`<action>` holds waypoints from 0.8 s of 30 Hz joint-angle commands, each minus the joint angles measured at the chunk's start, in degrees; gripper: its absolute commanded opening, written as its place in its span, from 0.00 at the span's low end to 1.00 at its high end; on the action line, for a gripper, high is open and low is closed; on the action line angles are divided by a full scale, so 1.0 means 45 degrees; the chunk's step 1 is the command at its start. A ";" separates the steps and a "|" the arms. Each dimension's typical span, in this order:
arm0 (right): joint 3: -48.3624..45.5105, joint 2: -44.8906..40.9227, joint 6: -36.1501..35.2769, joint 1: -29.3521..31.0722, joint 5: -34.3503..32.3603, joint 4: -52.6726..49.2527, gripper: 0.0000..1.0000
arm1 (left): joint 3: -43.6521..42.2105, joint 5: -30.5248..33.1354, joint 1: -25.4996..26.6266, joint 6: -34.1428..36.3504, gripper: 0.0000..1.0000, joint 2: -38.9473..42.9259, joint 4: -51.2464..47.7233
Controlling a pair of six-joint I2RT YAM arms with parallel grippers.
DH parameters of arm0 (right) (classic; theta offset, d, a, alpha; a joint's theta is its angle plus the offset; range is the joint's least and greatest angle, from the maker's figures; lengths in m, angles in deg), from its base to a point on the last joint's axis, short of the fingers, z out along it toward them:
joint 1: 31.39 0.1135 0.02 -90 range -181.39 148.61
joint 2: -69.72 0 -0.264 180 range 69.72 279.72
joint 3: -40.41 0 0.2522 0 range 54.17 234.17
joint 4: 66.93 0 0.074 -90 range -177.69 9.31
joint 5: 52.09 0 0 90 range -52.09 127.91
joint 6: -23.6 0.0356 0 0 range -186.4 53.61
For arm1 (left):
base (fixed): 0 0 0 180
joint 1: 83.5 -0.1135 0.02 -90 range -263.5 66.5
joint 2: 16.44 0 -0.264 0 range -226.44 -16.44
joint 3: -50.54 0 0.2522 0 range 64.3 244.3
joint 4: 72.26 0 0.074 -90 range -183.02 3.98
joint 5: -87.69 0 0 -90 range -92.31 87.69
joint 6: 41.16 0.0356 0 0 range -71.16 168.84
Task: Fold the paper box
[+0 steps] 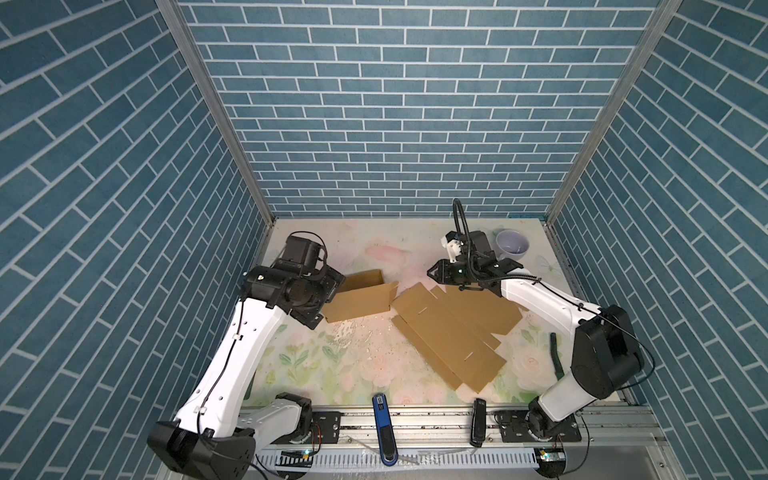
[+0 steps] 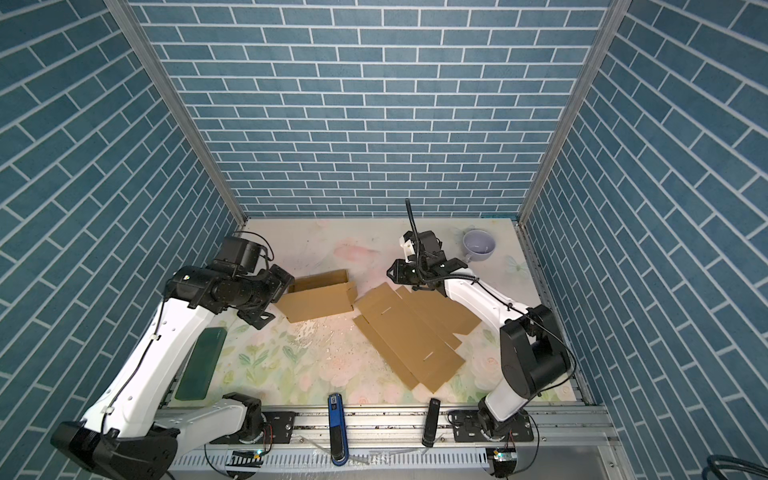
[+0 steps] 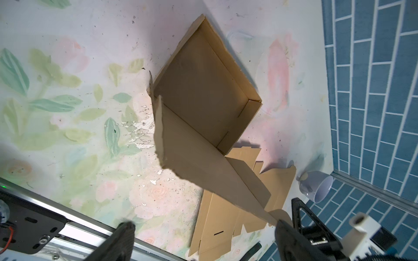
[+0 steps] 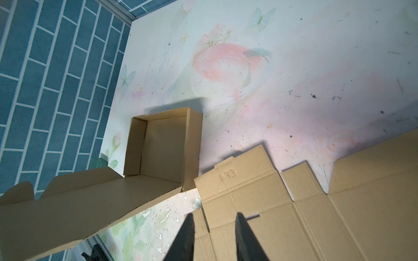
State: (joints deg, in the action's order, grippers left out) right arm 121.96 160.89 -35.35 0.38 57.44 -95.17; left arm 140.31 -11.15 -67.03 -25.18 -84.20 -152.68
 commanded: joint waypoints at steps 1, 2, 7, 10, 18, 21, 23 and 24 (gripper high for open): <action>-0.0558 -0.0477 -0.0434 -0.0233 -0.0036 0.0235 0.31 | -0.0036 0.0896 0.0302 -0.1003 0.97 -0.0498 0.0318; -0.0625 -0.0522 -0.0435 -0.0266 0.0007 0.0278 0.31 | -0.0127 0.0893 0.0305 -0.1059 0.96 -0.0644 0.0424; -0.0760 -0.0554 -0.0474 -0.0378 0.0093 0.0337 0.31 | -0.0494 0.0878 0.0412 -0.1249 0.94 -0.1391 0.1332; -0.0900 -0.0619 -0.0473 -0.0436 0.0074 0.0413 0.31 | -0.0507 0.0822 0.0441 -0.1135 0.91 -0.1946 0.1537; -0.1286 -0.0822 -0.0361 -0.0636 0.0016 0.0690 0.31 | -0.0567 0.1229 0.0476 -0.0919 0.68 -0.2662 0.1590; -0.1391 -0.0838 -0.0357 -0.0665 0.0017 0.0665 0.31 | -0.0524 0.1363 0.0481 -0.0767 0.61 -0.2847 0.1571; -0.1478 -0.0932 -0.0357 -0.0707 -0.0004 0.0666 0.31 | -0.0504 0.1457 0.0404 -0.0642 0.57 -0.2937 0.1570; -0.1524 -0.0988 -0.0357 -0.0722 -0.0022 0.0659 0.31 | -0.0516 0.1452 0.0328 -0.0545 0.53 -0.2984 0.1589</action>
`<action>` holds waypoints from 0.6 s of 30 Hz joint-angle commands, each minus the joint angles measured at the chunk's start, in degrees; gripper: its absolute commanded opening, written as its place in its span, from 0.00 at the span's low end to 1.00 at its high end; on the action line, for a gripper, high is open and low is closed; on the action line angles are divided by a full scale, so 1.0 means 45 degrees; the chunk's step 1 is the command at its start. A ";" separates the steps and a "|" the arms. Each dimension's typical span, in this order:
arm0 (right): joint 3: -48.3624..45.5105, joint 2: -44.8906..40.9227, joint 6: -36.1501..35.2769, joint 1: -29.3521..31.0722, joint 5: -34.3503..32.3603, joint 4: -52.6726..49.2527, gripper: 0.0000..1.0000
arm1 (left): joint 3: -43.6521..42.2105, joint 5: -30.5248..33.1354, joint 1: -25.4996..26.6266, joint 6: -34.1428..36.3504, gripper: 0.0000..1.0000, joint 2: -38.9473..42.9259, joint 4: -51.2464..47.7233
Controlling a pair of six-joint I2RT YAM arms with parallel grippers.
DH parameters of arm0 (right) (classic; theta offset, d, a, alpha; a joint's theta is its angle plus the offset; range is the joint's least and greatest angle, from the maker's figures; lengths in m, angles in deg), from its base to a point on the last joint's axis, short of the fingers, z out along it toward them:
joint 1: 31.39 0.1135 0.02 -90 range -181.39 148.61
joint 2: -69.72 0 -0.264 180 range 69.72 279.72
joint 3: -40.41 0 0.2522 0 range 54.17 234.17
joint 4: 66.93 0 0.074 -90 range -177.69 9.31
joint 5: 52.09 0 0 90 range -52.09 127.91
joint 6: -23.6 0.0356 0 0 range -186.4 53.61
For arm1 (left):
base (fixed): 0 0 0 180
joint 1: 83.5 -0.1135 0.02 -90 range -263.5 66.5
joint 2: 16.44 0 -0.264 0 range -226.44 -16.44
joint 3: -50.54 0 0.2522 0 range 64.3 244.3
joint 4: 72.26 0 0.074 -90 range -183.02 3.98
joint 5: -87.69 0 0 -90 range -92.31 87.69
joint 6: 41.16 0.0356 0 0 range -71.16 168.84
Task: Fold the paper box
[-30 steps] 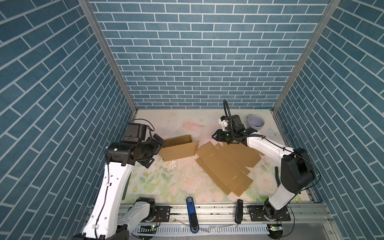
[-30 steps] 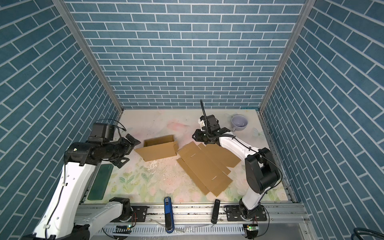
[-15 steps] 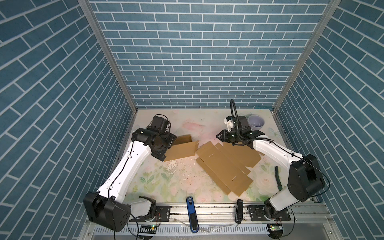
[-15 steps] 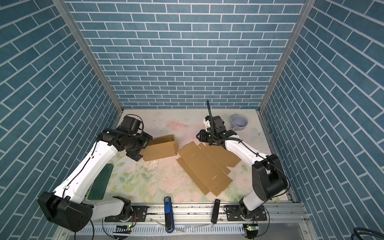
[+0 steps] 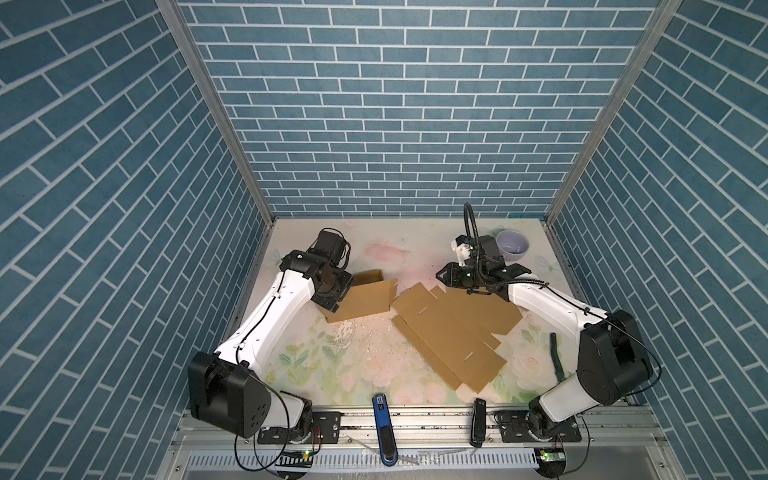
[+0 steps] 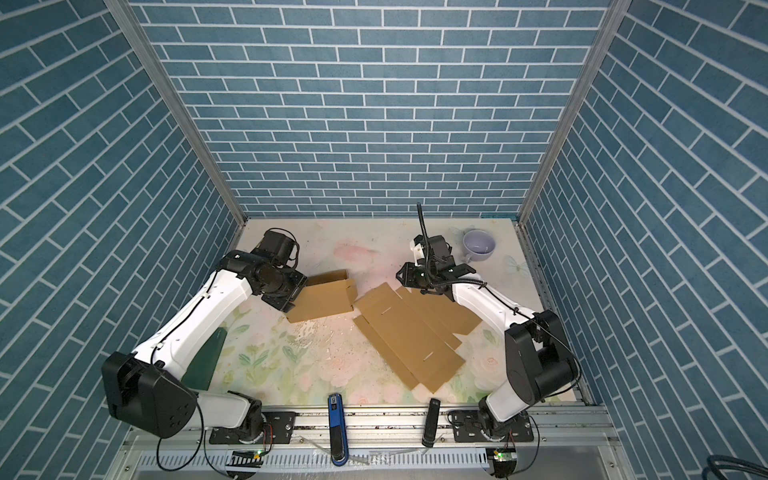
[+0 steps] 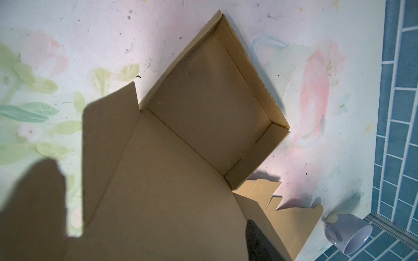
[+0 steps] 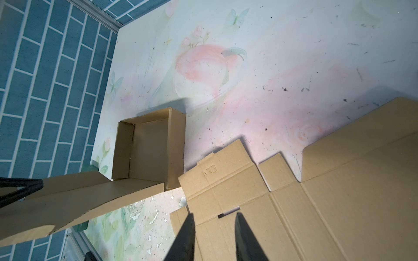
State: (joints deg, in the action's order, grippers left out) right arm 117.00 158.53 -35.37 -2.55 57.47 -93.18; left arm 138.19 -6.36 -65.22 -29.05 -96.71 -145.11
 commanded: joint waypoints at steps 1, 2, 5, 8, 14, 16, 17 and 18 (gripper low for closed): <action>-0.0463 -0.0546 -0.0352 -0.0105 -0.0057 0.0221 0.31 | -0.0004 0.0426 -0.0158 0.0436 0.51 -0.0226 -0.0101; -0.0513 -0.0578 -0.0352 -0.0115 -0.0077 0.0231 0.31 | 0.0025 0.0482 -0.0249 0.0529 0.49 -0.0265 -0.0143; -0.0560 -0.0674 -0.0352 -0.0188 -0.0106 0.0186 0.31 | 0.0050 0.0564 -0.0606 0.0916 0.41 -0.0230 -0.0189; -0.0590 -0.0660 -0.0352 -0.0236 -0.0107 0.0166 0.30 | 0.0055 0.0559 -0.0962 0.1319 0.35 -0.0189 -0.0170; -0.0524 -0.0577 -0.0320 -0.0253 -0.0087 0.0109 0.30 | 0.0319 0.0425 -0.1929 0.2546 0.25 -0.0267 -0.0488; -0.0470 -0.0561 -0.0332 -0.0276 -0.0106 0.0047 0.30 | 0.0375 0.0289 -0.2387 0.3013 0.21 -0.0297 -0.0507; -0.0425 -0.0560 -0.0332 -0.0276 -0.0126 -0.0003 0.30 | 0.0430 0.0266 -0.2572 0.3198 0.20 -0.0342 -0.0540; -0.0393 -0.0535 -0.0352 -0.0276 -0.0145 -0.0052 0.30 | 0.0501 0.0238 -0.2770 0.3575 0.19 -0.0397 -0.0604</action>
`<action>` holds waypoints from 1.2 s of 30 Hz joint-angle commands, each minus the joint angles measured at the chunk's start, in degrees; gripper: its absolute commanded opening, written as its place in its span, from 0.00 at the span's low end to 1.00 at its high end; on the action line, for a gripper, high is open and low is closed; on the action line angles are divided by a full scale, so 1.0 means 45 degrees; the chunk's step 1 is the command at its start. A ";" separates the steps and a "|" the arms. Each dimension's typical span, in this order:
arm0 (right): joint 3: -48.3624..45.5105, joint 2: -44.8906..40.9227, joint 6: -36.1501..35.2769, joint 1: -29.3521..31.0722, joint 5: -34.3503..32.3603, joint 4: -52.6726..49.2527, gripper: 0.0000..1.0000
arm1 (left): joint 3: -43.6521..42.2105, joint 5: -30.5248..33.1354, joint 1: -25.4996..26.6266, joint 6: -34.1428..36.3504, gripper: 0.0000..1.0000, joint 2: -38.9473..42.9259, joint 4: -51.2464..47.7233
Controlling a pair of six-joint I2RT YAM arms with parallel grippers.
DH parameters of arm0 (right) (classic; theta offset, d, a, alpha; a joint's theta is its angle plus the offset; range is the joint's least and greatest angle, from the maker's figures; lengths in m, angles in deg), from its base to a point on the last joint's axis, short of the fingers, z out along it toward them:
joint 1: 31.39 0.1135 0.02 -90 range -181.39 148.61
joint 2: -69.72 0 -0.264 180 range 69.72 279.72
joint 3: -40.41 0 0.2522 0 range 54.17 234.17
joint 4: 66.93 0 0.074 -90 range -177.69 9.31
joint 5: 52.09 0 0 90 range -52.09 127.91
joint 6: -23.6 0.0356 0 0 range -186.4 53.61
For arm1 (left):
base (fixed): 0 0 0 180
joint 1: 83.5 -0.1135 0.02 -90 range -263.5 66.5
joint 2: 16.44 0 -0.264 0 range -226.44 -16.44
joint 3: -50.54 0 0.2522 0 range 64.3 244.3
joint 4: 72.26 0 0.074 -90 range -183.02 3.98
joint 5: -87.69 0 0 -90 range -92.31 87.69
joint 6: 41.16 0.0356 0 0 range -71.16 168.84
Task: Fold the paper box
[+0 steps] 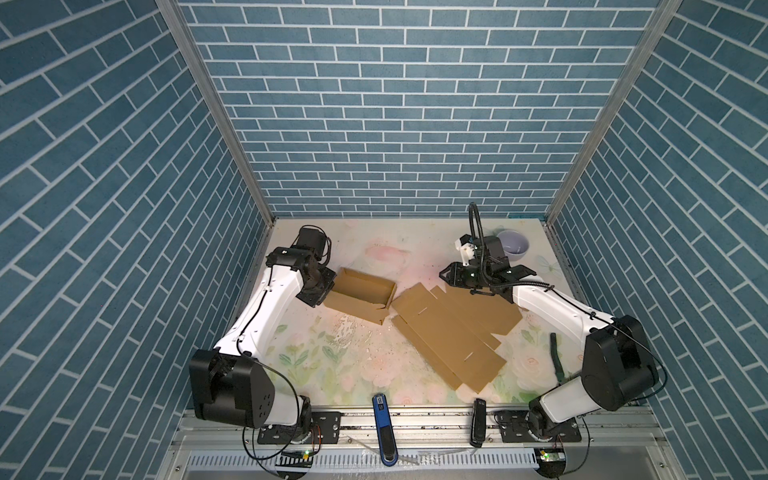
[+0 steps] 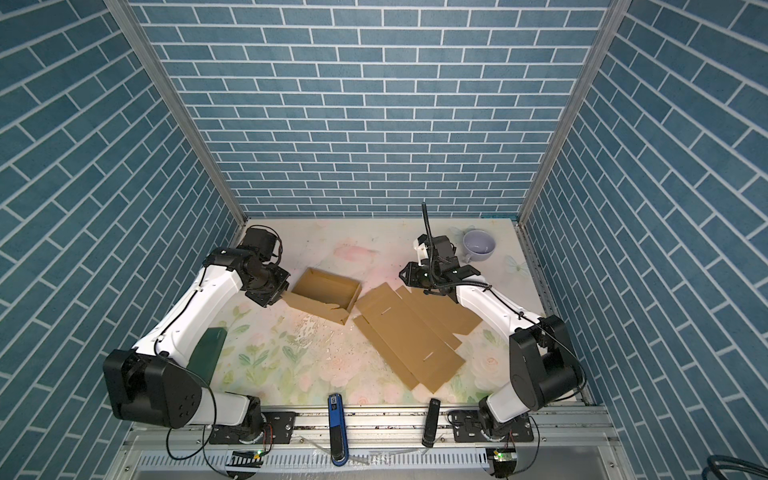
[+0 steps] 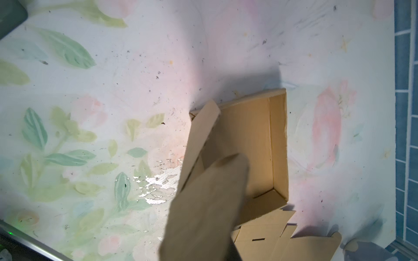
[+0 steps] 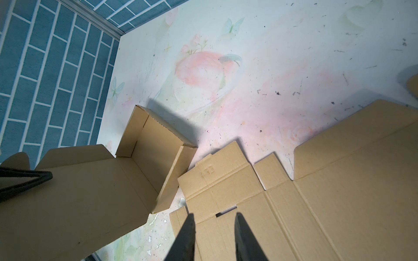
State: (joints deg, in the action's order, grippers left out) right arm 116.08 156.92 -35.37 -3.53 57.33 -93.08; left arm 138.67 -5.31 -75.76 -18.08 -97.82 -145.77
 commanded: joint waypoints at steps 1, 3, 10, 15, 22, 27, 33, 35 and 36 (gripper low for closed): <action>-0.0165 -0.0164 -0.0371 -0.0047 -0.0131 -0.0129 0.30 | 0.0467 -0.0025 -0.0664 0.1447 0.17 -0.0227 -0.0540; -0.0106 -0.0125 -0.0390 -0.0077 -0.0155 -0.0216 0.30 | 0.0634 -0.0131 -0.1036 0.1968 0.15 -0.0382 -0.0622; 0.0014 0.0031 -0.0352 -0.0097 -0.0233 -0.0393 0.30 | 0.1700 -0.0387 -0.1448 0.3370 0.07 -0.1296 -0.0933; 0.0042 0.0083 -0.0351 -0.0092 -0.0252 -0.0441 0.30 | 0.2747 -0.0321 -0.1448 0.4215 0.03 -0.1971 -0.1255; 0.0094 0.0149 -0.0407 -0.0116 -0.0229 -0.0505 0.30 | 0.5280 0.0200 -0.1485 0.5988 0.01 -0.3478 -0.2250; 0.0300 0.0239 -0.0577 -0.0136 -0.0163 -0.0743 0.30 | 0.7005 -0.0401 -0.1514 0.7692 0.00 -0.4681 -0.2758; 0.0794 0.0473 -0.0858 -0.0136 -0.0096 -0.1295 0.30 | 0.8967 -0.1855 -0.1546 1.0022 0.00 -0.5763 -0.3739; 0.0880 0.0546 -0.0894 -0.0136 -0.0097 -0.1381 0.30 | 1.0246 -0.2362 -0.1546 1.1064 0.01 -0.6514 -0.4961; 0.0924 0.0580 -0.0886 -0.0136 -0.0087 -0.1405 0.30 | 1.0960 -0.2532 -0.1546 1.1620 0.01 -0.7013 -0.5556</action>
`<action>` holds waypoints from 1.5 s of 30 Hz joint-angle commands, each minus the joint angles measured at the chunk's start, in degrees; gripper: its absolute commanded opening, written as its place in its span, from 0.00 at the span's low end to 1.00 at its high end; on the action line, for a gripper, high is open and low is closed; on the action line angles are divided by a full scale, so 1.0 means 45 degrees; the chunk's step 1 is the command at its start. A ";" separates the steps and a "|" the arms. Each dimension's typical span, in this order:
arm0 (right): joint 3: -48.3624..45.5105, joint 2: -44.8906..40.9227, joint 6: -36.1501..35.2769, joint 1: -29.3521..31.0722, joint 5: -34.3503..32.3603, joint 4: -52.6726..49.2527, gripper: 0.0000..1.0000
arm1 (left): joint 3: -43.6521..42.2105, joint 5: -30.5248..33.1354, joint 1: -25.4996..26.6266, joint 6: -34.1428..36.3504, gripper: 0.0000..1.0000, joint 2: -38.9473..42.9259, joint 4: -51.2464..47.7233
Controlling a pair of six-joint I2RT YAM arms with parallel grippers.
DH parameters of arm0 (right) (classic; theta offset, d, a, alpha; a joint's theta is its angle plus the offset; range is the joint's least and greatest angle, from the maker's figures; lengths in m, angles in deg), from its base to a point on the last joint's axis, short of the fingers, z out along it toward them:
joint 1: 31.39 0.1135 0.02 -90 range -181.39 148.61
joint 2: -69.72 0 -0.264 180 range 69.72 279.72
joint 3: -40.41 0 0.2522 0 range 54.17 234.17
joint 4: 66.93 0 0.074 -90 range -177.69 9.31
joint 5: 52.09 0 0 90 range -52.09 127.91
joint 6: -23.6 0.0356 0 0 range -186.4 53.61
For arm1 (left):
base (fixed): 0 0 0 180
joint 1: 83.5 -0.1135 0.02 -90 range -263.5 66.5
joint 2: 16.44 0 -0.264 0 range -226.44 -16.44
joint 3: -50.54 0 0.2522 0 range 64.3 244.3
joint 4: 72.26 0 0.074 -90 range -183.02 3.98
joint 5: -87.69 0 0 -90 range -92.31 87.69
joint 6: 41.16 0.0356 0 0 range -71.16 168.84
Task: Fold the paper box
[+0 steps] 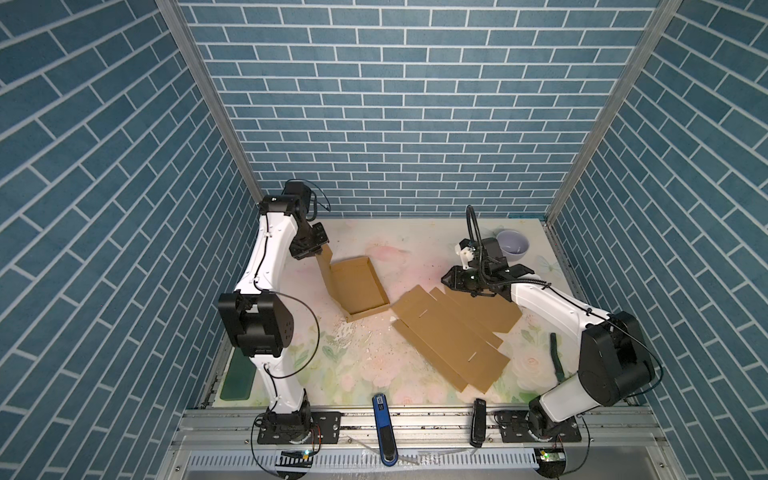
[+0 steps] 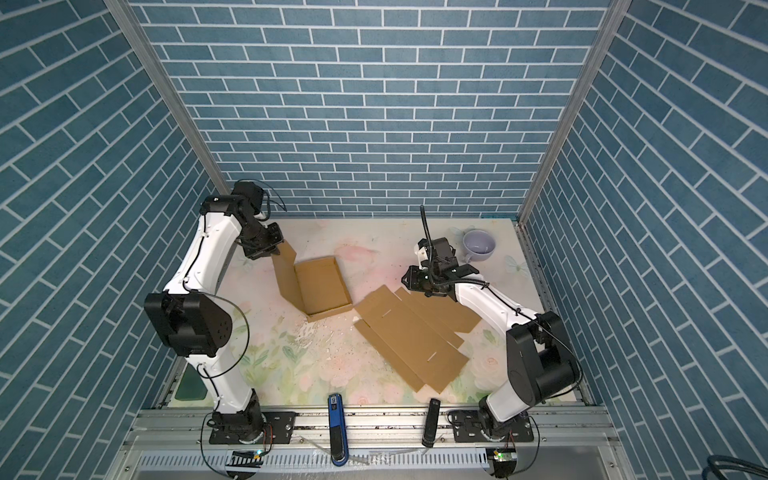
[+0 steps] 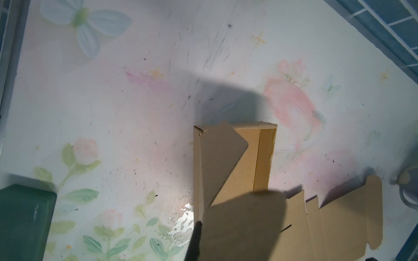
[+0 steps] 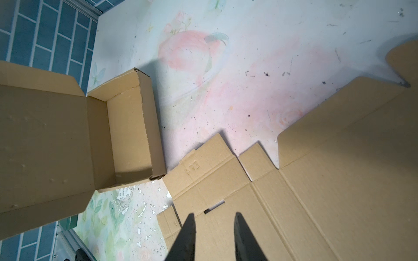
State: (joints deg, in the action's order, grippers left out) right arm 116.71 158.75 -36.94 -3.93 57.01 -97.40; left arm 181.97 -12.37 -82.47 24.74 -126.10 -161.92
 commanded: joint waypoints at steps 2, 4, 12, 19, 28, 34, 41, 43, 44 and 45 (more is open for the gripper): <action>0.0857 0.0259 -0.0529 -0.0048 0.0015 -0.0503 0.30 | 0.1204 -0.1211 -0.0111 0.2529 0.01 -0.0693 -0.1922; 0.0949 0.0322 -0.0509 -0.0048 0.0018 -0.0611 0.30 | 0.1341 -0.0742 -0.0133 0.2818 0.01 -0.0854 -0.2226; 0.1257 0.0573 -0.0549 -0.0048 -0.0080 -0.1113 0.30 | 0.1118 -0.0272 -0.0153 0.4356 0.01 -0.0797 -0.2559; 0.1433 0.0876 -0.0175 -0.0048 -0.0139 -0.1045 0.30 | 0.0072 -0.1334 -0.0048 0.5837 0.02 -0.0625 -0.1785; 0.1529 0.1190 0.0225 0.0042 -0.0336 -0.0831 0.29 | -0.0127 -0.0893 0.1316 0.7291 0.02 -0.0942 -0.1417; 0.1756 0.1289 0.0155 0.0059 -0.0446 -0.1148 0.29 | 0.0642 0.0576 0.2131 0.8164 0.03 -0.1280 -0.1537; 0.2098 0.1412 0.0101 0.0070 -0.0421 -0.1586 0.29 | 0.0712 0.1950 0.2597 0.9568 0.09 -0.1349 -0.1160; 0.2345 0.1547 -0.0058 0.0066 -0.0429 -0.1904 0.29 | 0.0831 0.1687 0.2601 0.9805 0.11 -0.1362 -0.1018; 0.2413 0.1569 -0.0097 0.0084 -0.0467 -0.1963 0.29 | 0.0887 0.1590 0.2601 0.9857 0.12 -0.1390 -0.0978; 0.2439 0.1580 -0.0100 0.0069 -0.0505 -0.1963 0.29 | 0.0967 0.1479 0.2601 0.9912 0.13 -0.1439 -0.0970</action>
State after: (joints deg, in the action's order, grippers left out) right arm 124.67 164.92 -36.83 -3.79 55.85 -103.94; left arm 184.70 -6.16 -70.86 66.35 -131.98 -166.90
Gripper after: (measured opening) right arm 0.295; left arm 0.124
